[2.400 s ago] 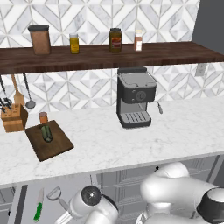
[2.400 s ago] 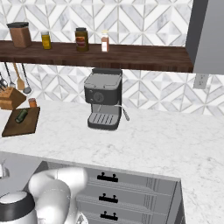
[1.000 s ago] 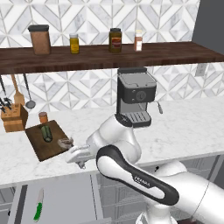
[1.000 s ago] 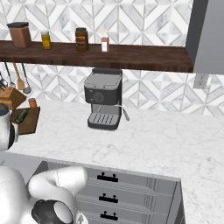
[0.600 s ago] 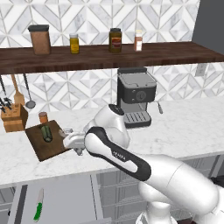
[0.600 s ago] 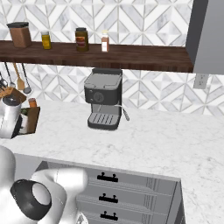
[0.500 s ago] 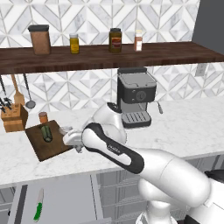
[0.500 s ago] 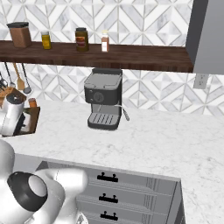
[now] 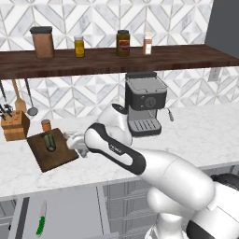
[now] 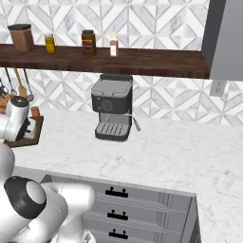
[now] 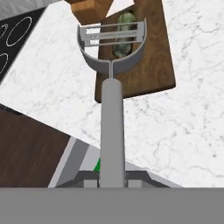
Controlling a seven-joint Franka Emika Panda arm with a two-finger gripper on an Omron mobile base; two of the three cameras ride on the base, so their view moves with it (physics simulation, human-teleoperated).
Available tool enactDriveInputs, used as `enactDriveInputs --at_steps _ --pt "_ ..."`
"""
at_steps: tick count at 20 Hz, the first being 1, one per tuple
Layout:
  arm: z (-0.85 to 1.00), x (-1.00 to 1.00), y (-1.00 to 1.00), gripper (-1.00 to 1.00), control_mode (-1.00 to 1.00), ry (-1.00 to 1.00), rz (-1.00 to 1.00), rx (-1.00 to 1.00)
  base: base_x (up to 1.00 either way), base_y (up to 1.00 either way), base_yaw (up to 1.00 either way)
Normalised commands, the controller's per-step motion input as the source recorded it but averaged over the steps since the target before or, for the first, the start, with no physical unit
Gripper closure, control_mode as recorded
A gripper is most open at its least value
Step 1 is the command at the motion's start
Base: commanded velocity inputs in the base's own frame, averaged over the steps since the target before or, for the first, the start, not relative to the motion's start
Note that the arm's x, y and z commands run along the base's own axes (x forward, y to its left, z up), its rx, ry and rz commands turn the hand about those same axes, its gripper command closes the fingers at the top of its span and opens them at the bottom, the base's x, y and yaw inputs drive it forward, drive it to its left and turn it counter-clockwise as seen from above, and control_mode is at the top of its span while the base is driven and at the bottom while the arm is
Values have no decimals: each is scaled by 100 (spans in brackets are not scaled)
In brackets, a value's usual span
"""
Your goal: Place the appropriate cutting tool for cutting the cucumber skin on the cutting board.
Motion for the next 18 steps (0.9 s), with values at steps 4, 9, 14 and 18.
enactDriveInputs --at_steps 4,9,14,18 --pt "-10 28 20 100 -100 -2 -8 -4 0 0 0" --pt "-1 7 9 100 -100 0 -2 -1 0 0 0" --pt "0 64 17 100 -100 0 -6 -1 0 0 0" --pt "-1 56 26 100 -100 -2 -10 -5 0 0 0"
